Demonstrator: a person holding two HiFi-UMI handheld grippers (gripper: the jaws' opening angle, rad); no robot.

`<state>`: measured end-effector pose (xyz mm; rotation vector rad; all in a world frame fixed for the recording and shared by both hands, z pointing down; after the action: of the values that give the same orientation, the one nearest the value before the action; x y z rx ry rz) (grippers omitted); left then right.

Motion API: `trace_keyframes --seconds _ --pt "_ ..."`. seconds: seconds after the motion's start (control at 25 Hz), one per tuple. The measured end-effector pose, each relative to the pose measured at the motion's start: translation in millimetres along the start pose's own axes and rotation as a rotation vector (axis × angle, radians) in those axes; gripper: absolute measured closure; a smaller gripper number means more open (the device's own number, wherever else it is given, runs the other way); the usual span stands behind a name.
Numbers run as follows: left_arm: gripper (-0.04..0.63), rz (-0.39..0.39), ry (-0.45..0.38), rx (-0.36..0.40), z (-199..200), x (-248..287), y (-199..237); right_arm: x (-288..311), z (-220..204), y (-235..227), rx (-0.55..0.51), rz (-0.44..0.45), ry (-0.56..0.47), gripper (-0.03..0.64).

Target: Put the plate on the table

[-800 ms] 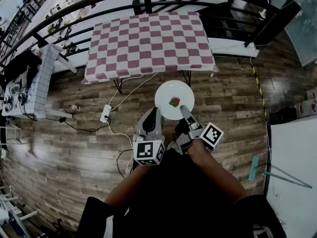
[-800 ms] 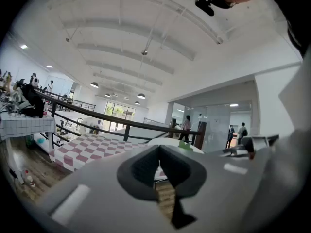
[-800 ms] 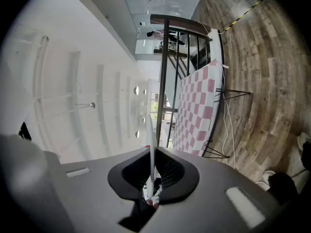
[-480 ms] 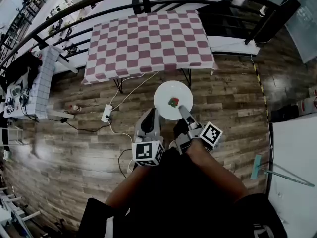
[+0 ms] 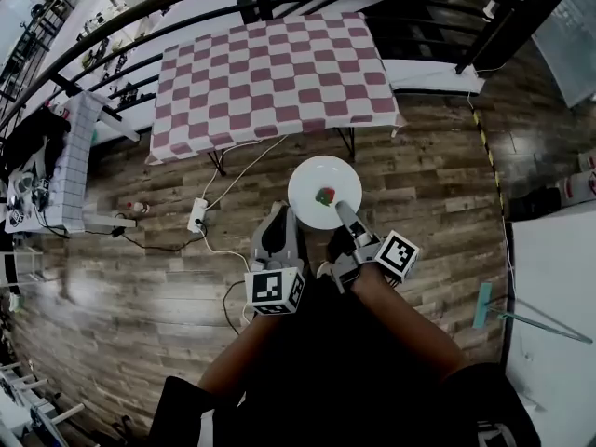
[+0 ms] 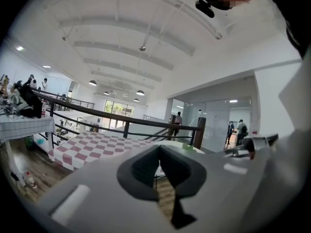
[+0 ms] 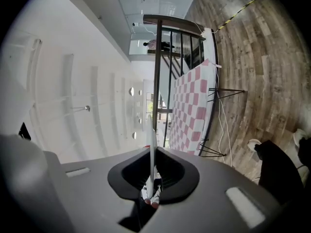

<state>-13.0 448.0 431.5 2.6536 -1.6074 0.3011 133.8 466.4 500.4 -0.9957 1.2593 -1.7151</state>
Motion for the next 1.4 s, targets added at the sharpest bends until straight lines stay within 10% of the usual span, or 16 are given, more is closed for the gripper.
trace_keyframes --seconds 1.4 --pt "0.584 -0.055 -0.024 0.0 40.5 236.3 180.5 279.8 59.6 79.5 -0.086 -0.057 -0.005 0.6"
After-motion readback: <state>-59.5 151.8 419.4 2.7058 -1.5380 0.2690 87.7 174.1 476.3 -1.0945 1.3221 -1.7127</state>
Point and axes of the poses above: the fingertips, and each gripper's own axes: x forward along the fingers, y to its left, z out of its top, the point moved 3 cm from there along -x, backward along the fingers, and after that the axes turned 14 degrees about x, right-handed, at the moved point
